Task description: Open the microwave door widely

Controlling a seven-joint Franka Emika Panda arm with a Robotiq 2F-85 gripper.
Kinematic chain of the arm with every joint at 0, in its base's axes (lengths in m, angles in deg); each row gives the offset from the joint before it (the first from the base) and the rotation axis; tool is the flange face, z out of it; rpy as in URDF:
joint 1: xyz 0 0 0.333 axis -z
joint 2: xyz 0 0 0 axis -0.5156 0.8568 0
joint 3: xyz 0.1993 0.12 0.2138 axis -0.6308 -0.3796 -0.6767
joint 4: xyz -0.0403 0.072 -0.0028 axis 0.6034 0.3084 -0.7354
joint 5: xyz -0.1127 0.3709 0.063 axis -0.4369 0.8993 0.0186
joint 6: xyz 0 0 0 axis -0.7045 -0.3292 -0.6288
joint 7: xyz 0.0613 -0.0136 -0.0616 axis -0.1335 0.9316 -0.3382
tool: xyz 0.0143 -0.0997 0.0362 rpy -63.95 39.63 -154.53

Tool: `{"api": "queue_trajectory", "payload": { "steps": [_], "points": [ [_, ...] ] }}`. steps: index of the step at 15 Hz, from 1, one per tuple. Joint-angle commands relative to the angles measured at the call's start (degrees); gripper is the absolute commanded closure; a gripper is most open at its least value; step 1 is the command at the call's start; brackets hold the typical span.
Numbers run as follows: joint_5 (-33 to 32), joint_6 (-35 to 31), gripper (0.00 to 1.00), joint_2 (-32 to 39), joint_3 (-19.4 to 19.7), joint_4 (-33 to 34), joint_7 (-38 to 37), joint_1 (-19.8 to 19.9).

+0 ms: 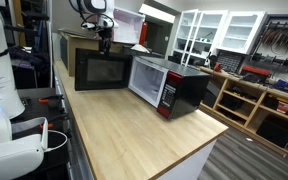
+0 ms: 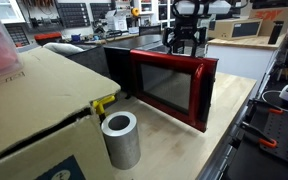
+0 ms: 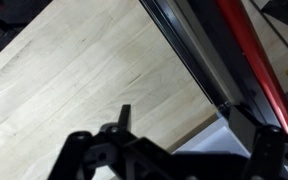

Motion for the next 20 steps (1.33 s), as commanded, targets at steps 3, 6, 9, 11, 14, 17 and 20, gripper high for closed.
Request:
{"api": "queue_trajectory", "payload": {
  "steps": [3,6,9,11,14,17,20],
  "points": [
    [2.3,0.5,0.0,-2.3,-0.3,-0.8,1.1,-1.1],
    [2.2,4.1,0.0,-4.2,0.4,0.7,3.3,-0.8],
    [0.0,12.3,0.0,-6.8,1.6,3.5,8.2,0.4],
    [-1.3,18.7,0.0,-8.4,3.0,5.7,14.3,1.3],
    [-5.7,27.8,0.0,-10.3,5.1,9.1,26.0,3.1],
    [-9.5,31.9,0.0,-11.1,7.4,11.7,37.2,4.6],
    [-11.0,36.1,0.0,-11.6,9.8,13.8,48.3,4.8]
  ]
}}
